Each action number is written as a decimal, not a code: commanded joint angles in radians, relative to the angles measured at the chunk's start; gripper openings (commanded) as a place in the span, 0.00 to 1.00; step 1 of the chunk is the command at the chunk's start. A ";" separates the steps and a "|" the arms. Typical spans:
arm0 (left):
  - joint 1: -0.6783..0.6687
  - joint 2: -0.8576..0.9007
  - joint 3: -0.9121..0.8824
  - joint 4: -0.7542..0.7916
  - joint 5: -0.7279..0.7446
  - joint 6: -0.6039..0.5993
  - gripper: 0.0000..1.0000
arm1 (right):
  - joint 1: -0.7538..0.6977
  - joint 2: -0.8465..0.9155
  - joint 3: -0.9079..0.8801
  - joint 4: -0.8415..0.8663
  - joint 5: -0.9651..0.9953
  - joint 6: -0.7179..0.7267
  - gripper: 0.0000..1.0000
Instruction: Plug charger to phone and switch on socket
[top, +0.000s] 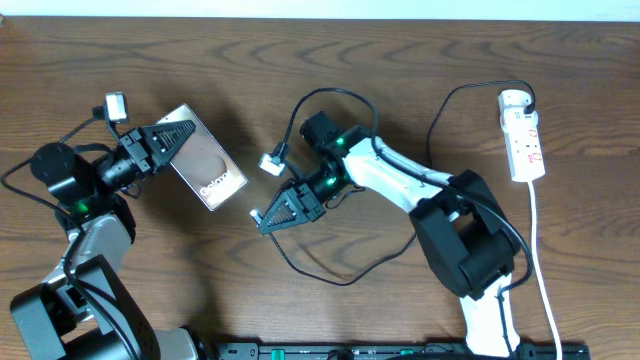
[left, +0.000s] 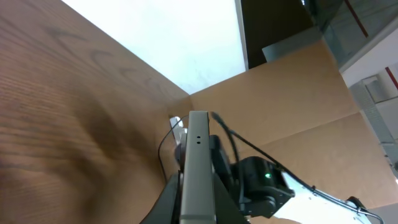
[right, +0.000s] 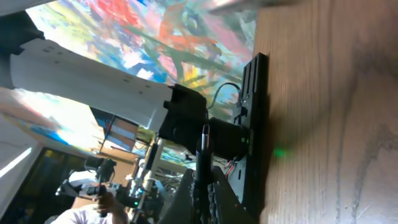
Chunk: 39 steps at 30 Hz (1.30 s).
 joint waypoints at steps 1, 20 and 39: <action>0.000 -0.016 0.031 0.015 -0.006 -0.010 0.07 | 0.003 0.018 -0.005 0.022 -0.045 -0.002 0.01; -0.076 -0.016 0.031 0.014 0.018 -0.065 0.07 | 0.004 0.018 -0.005 0.074 -0.045 0.006 0.01; -0.076 -0.014 0.030 -0.003 -0.028 -0.079 0.07 | 0.005 0.018 -0.005 0.138 -0.045 0.100 0.01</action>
